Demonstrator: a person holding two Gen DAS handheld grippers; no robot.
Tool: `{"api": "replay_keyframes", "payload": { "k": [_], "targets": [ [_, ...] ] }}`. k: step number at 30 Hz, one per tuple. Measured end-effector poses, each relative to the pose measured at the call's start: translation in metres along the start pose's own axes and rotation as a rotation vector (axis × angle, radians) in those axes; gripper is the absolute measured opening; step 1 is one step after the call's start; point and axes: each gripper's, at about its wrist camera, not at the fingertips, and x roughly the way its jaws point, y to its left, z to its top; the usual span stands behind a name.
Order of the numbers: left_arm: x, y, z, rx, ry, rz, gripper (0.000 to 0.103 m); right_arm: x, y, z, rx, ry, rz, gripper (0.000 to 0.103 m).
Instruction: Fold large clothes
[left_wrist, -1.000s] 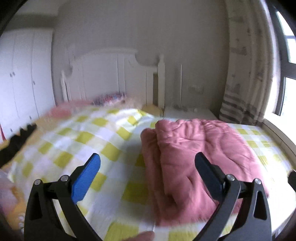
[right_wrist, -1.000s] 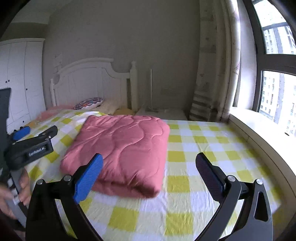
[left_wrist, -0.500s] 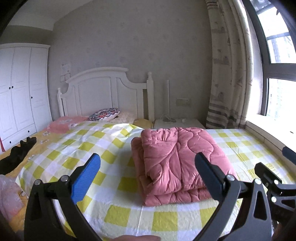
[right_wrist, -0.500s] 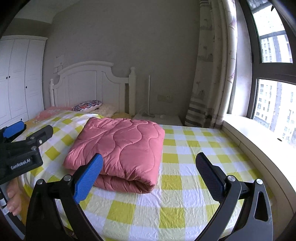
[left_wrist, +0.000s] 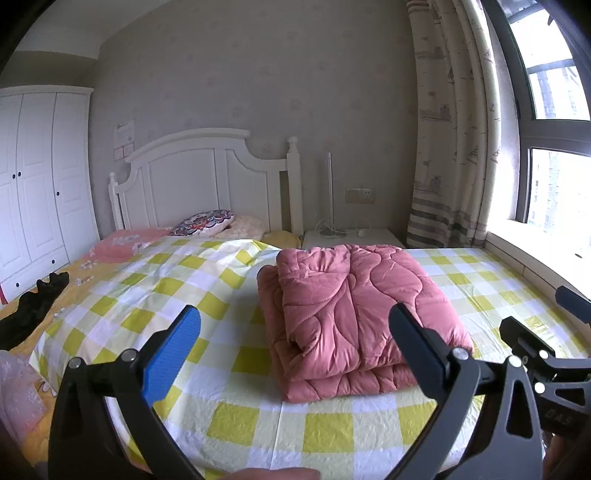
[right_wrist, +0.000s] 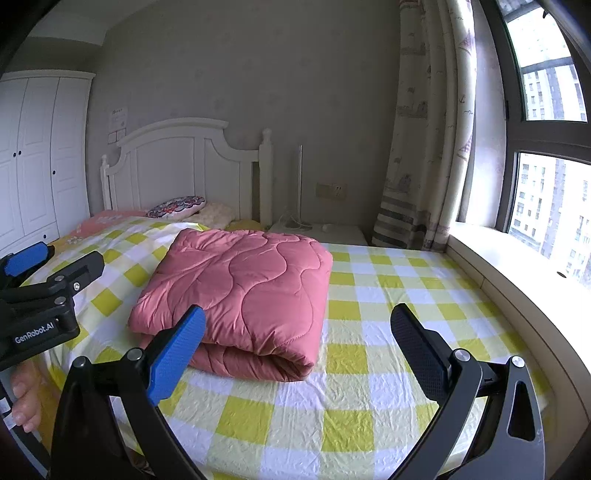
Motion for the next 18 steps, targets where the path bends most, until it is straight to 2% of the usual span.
{"api": "replay_keyframes", "payload": {
  "k": [18],
  "targets": [
    [-0.0003,0.0017,-0.0011,-0.001,0.001,-0.002,0.101,0.0020,0.0003,-0.0023,0.001,0.009,0.014,0.098]
  ]
}}
